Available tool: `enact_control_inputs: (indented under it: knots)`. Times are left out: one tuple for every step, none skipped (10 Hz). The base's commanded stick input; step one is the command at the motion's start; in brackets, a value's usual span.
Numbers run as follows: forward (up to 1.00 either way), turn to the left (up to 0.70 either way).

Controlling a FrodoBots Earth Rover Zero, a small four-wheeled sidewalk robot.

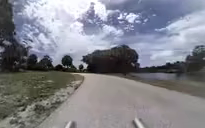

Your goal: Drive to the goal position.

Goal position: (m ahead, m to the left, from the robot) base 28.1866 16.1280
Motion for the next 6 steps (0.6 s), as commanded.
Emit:
enact_control_inputs:
  knots:
    - [0.85,0.00]
    - [0.85,0.00]
    - [0.85,0.00]
    - [0.85,0.00]
    - [0.85,0.00]
    - [0.85,0.00]
